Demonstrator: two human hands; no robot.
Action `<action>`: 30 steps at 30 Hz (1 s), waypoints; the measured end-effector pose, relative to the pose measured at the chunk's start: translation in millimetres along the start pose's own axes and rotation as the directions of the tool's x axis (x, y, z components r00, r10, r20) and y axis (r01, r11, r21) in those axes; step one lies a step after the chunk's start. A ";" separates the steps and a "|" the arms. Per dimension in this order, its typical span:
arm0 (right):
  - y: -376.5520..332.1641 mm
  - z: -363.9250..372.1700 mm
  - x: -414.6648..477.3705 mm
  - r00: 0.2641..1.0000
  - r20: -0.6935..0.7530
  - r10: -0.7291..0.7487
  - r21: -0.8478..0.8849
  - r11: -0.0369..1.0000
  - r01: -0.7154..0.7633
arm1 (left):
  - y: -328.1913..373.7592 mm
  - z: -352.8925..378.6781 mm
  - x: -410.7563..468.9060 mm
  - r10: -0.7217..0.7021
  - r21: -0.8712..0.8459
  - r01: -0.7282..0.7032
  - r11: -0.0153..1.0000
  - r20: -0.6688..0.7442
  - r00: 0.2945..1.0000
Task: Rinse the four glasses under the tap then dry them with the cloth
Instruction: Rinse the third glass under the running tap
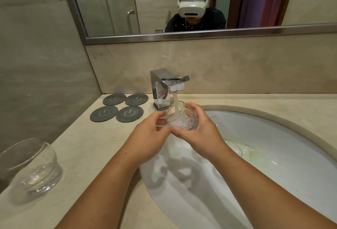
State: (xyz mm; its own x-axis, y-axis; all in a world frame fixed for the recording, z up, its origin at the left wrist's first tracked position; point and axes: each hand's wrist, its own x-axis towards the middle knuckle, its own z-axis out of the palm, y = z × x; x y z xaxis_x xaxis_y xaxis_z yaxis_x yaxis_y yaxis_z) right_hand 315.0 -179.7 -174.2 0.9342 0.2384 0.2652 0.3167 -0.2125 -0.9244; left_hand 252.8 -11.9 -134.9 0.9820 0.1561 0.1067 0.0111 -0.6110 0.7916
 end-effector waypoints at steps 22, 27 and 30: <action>-15.2 2.7 -3.9 0.928 0.247 0.279 0.352 0.866 -0.354 | 3.2 0.2 -4.8 -0.006 -0.019 0.008 1.000 0.095 0.995; -18.5 -0.1 -5.5 0.927 0.239 0.287 0.308 0.883 -0.353 | 3.9 1.2 -4.9 0.005 0.013 -0.006 1.000 0.090 0.996; -22.4 -0.3 -6.4 0.918 0.263 0.296 0.319 0.872 -0.372 | 2.7 1.6 -4.7 0.010 -0.002 -0.009 1.000 0.091 0.996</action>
State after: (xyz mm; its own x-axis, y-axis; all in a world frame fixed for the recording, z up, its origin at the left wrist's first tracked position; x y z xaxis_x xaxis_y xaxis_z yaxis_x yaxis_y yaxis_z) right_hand 302.0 -176.8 -155.0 0.9083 0.4057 -0.1018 -0.1240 0.0286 -0.9919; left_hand 248.6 -15.5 -134.1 0.9951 0.0794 0.0593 0.0015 -0.6109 0.7917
